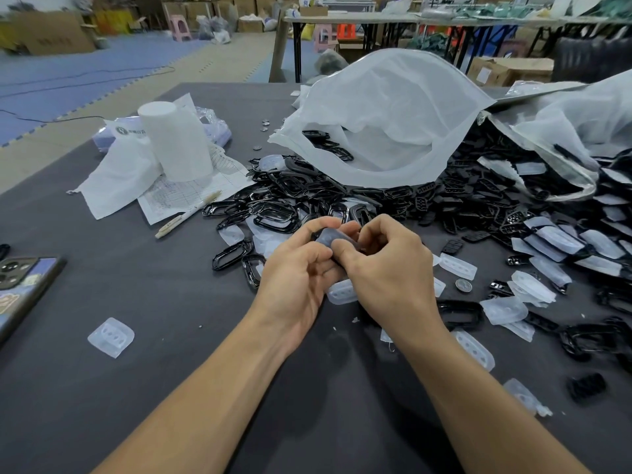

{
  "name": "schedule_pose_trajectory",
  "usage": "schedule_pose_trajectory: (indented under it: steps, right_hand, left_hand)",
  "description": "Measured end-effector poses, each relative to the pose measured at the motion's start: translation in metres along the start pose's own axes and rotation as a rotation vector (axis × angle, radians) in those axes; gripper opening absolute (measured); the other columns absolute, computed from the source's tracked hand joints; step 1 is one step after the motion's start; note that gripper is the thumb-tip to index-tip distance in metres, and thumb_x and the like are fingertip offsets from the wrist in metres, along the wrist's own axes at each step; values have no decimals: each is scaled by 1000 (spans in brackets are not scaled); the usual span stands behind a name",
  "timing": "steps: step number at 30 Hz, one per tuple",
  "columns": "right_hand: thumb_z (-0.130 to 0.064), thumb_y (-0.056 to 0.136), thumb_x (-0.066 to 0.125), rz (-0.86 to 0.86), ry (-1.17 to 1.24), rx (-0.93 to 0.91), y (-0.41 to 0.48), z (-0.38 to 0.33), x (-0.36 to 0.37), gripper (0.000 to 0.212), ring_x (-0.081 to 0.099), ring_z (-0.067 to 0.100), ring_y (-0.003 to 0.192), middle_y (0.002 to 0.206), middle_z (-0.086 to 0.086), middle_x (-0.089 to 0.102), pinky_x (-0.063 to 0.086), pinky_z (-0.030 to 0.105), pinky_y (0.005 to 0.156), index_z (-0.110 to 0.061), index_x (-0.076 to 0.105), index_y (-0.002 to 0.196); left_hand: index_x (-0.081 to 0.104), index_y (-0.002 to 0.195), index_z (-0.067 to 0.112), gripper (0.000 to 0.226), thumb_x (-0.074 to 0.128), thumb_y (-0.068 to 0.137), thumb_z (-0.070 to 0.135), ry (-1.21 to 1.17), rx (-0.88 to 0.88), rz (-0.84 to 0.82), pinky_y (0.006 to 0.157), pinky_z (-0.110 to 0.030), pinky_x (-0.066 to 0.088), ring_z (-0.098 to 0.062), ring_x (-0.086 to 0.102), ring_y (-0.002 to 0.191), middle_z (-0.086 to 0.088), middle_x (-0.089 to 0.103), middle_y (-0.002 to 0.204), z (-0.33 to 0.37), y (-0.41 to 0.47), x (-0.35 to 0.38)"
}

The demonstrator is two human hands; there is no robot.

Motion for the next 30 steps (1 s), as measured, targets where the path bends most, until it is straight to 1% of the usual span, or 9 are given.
schedule_pose_trajectory:
  steps: [3, 6, 8, 10, 14, 16, 20, 26, 30]
  right_hand:
    - [-43, 81, 80, -75, 43, 25, 1, 2, 7, 29, 58, 6, 62, 65, -10, 63, 44, 24, 58, -26, 57, 80]
    - [-32, 82, 82, -183, 270, 144, 4, 11, 14, 22, 55, 9, 57, 64, -4, 67, 45, 27, 60, -21, 63, 79]
    - [-18, 82, 83, -223, 435, 221, 5, 15, 17, 19, 55, 18, 60, 69, 11, 68, 46, 40, 65, -18, 67, 72]
    - [-11, 81, 83, -215, 484, 233, 6, 16, 14, 20, 56, 21, 61, 67, 10, 68, 48, 43, 67, -19, 70, 68]
    - [-10, 76, 86, -171, 478, 201, 8, 17, 8, 20, 61, 21, 57, 65, 6, 71, 50, 36, 60, -20, 72, 67]
    - [-14, 71, 87, -164, 469, 197, 9, 17, 7, 16, 61, 19, 56, 65, 7, 71, 50, 36, 59, -19, 72, 69]
    - [-28, 59, 83, -145, 460, 199, 9, 18, 8, 16, 58, 20, 58, 64, 6, 70, 50, 41, 60, -22, 73, 70]
    - [-26, 66, 83, -207, 489, 230, 8, 19, 12, 10, 61, 19, 61, 68, 4, 72, 54, 41, 62, -21, 75, 71]
    - [-4, 85, 77, -250, 555, 232, 10, 19, 10, 21, 54, 15, 50, 62, 3, 67, 44, 23, 47, -19, 76, 70]
  left_hand:
    - [65, 103, 6, 42, 35, 88, -18, 75, 31, 23, 78, -29, 57, -23, 66, 83, -16, 77, 114, 3, 0, -1]
    - [67, 104, 8, 45, 35, 88, -20, 73, 41, 12, 92, -36, 52, -31, 64, 103, -13, 76, 119, 4, 0, -1]
    - [66, 114, 9, 49, 36, 90, -21, 82, 35, -12, 86, -31, 60, -24, 72, 110, -10, 76, 122, 5, 0, 0]
    - [68, 121, 13, 52, 43, 91, -21, 195, 37, 9, 85, -32, 61, -25, 69, 106, -8, 76, 121, 6, 1, -3]
    - [76, 116, 15, 42, 59, 91, -14, 471, 114, 88, 77, -33, 57, -25, 64, 79, -24, 75, 92, 13, -3, -8]
    - [78, 112, 15, 35, 62, 92, -8, 518, 130, 125, 69, -32, 55, -26, 64, 75, -31, 73, 97, 16, -4, -10]
    - [77, 112, 6, 34, 56, 93, -13, 495, 125, 142, 57, -21, 56, -14, 66, 57, -16, 76, 86, 16, -4, -10]
    - [76, 110, 5, 36, 54, 93, -17, 469, 130, 114, 60, -19, 58, -14, 73, 61, -11, 79, 82, 17, -5, -7]
    - [81, 94, 19, 44, 54, 94, -15, 472, 145, 93, 62, -19, 59, -15, 76, 67, -9, 80, 82, 18, -5, -5]
Point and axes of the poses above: each hand's wrist, its own y-axis towards the middle knuckle, its own x-axis out of the palm, z = x × y, the point moved 8 cm from there along y, towards the middle knuckle
